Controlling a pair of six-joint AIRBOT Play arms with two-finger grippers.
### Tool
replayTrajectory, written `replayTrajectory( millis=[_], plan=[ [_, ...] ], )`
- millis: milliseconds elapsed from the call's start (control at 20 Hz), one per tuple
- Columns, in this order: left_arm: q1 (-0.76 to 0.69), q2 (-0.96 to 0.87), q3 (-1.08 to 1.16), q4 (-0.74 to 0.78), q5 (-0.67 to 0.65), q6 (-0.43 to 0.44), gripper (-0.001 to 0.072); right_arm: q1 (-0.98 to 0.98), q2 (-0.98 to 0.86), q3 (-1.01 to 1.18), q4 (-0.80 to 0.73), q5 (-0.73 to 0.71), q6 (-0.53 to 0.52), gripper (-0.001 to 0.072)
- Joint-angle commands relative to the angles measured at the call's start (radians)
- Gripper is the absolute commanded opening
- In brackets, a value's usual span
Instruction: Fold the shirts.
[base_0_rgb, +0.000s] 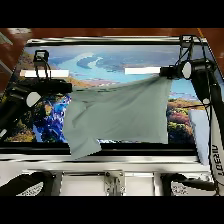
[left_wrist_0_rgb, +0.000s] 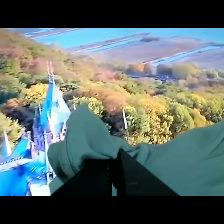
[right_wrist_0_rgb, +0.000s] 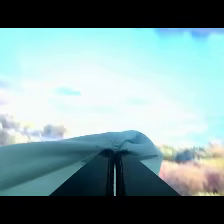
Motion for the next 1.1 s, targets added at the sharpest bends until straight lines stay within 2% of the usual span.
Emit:
replayTrajectory(
  millis=[0, 150, 300, 350, 400, 450, 500, 550, 650, 800, 900, 950, 1000, 1050],
  plan=[
    [0.019, -0.11, -0.004, -0.032, 0.248, -0.175, 0.0041, -0.014, -0.081, -0.003, 0.026, -0.34, 0.055, 0.0062],
    [0.032, -0.182, -0.004, -0.031, 0.307, -0.204, 0.0041, -0.034, -0.153, -0.003, 0.097, -0.278, 0.093, 0.0062],
    [0.032, -0.261, -0.004, -0.054, 0.201, -0.205, 0.0045, -0.034, -0.215, -0.003, 0.154, -0.105, 0.096, 0.0062],
    [0.035, -0.268, -0.003, -0.081, 0.147, -0.204, 0.0112, -0.034, -0.225, -0.003, 0.177, -0.068, 0.096, 0.007],
    [0.038, -0.266, -0.003, -0.092, 0.101, -0.204, 0.0264, -0.034, -0.224, -0.003, 0.196, -0.043, 0.093, 0.0096],
    [0.043, -0.264, 0.009, -0.092, 0.029, -0.204, 0.0442, -0.034, -0.215, -0.003, 0.205, -0.013, 0.089, 0.0261],
    [0.057, -0.263, 0.033, -0.091, -0.069, -0.203, 0.0536, -0.041, -0.2, -0.003, 0.203, 0.019, 0.078, 0.0453],
    [0.083, -0.263, 0.066, -0.091, -0.199, -0.187, 0.0542, -0.053, -0.176, -0.003, 0.204, 0.061, 0.055, 0.0509],
    [0.16, -0.257, 0.124, -0.09, -0.446, -0.072, 0.0542, -0.096, -0.106, -0.003, 0.203, 0.161, -0.029, 0.0509],
    [0.319, -0.2, 0.116, -0.109, -0.697, 0.078, 0.0537, -0.232, 0.005, -0.003, 0.208, 0.364, -0.169, 0.0509],
    [0.425, -0.134, 0.037, -0.254, -0.749, 0.23, 0.0536, -0.364, 0.036, -0.006, 0.281, 0.573, -0.235, 0.0509],
    [0.484, -0.096, -0.034, -0.346, -0.751, 0.259, 0.0559, -0.423, 0.042, -0.019, 0.333, 0.662, -0.283, 0.0509],
    [0.539, -0.066, -0.117, -0.42, -0.74, 0.269, 0.0695, -0.483, 0.047, -0.042, 0.387, 0.735, -0.327, 0.0509],
    [0.585, -0.049, -0.198, -0.473, -0.72, 0.277, 0.0719, -0.531, 0.051, -0.069, 0.445, 0.778, -0.353, 0.0509]
  ],
)
